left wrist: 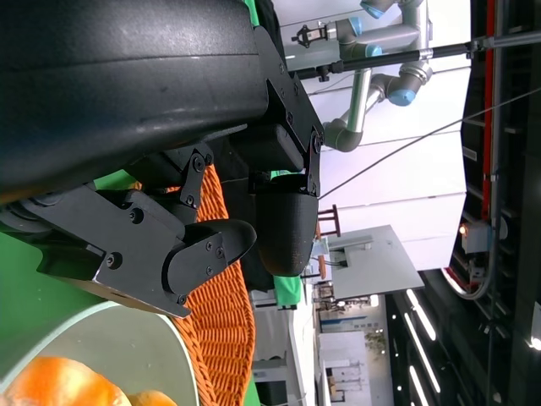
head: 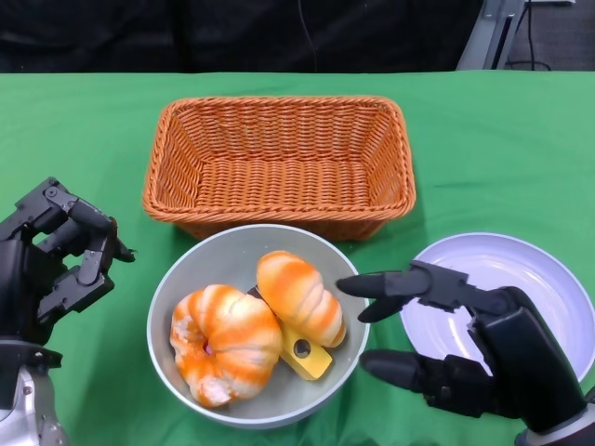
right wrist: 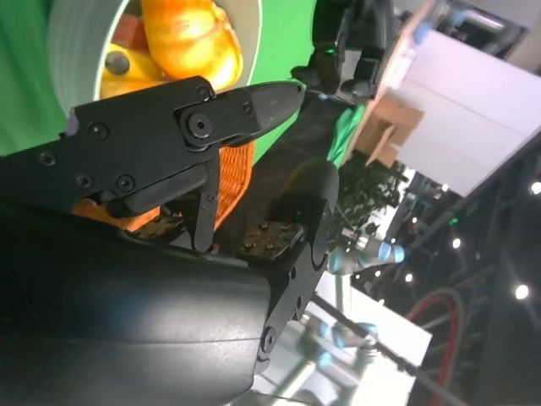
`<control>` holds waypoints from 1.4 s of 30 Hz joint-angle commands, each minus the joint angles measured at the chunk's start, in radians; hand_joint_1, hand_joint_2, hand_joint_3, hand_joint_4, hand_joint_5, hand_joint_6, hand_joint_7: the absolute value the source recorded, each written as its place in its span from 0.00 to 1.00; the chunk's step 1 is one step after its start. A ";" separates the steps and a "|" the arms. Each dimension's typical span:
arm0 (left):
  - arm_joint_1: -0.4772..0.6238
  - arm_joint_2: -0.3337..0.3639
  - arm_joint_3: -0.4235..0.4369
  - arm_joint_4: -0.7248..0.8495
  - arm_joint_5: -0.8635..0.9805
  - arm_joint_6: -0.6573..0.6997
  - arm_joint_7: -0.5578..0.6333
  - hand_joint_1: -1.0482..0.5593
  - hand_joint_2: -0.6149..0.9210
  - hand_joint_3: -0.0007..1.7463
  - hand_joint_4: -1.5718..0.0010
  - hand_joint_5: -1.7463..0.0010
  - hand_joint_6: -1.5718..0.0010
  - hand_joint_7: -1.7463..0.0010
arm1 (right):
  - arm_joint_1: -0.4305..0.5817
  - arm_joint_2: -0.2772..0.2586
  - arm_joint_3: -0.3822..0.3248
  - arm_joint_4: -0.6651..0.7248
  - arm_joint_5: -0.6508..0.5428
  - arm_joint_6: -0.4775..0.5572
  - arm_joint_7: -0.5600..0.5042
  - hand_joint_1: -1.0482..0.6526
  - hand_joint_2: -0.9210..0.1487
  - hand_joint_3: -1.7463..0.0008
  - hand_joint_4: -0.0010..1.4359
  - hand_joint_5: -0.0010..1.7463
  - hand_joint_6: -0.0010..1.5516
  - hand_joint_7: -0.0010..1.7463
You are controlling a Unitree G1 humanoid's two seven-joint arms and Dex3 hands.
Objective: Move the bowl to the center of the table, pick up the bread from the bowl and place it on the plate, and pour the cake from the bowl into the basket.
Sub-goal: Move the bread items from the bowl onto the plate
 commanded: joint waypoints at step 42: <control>-0.003 0.003 -0.012 0.010 0.071 -0.062 0.084 0.59 0.84 0.51 0.51 0.11 0.53 0.20 | -0.328 -0.016 0.339 0.105 -0.795 0.533 -0.210 0.13 0.00 0.93 0.31 0.19 0.34 0.00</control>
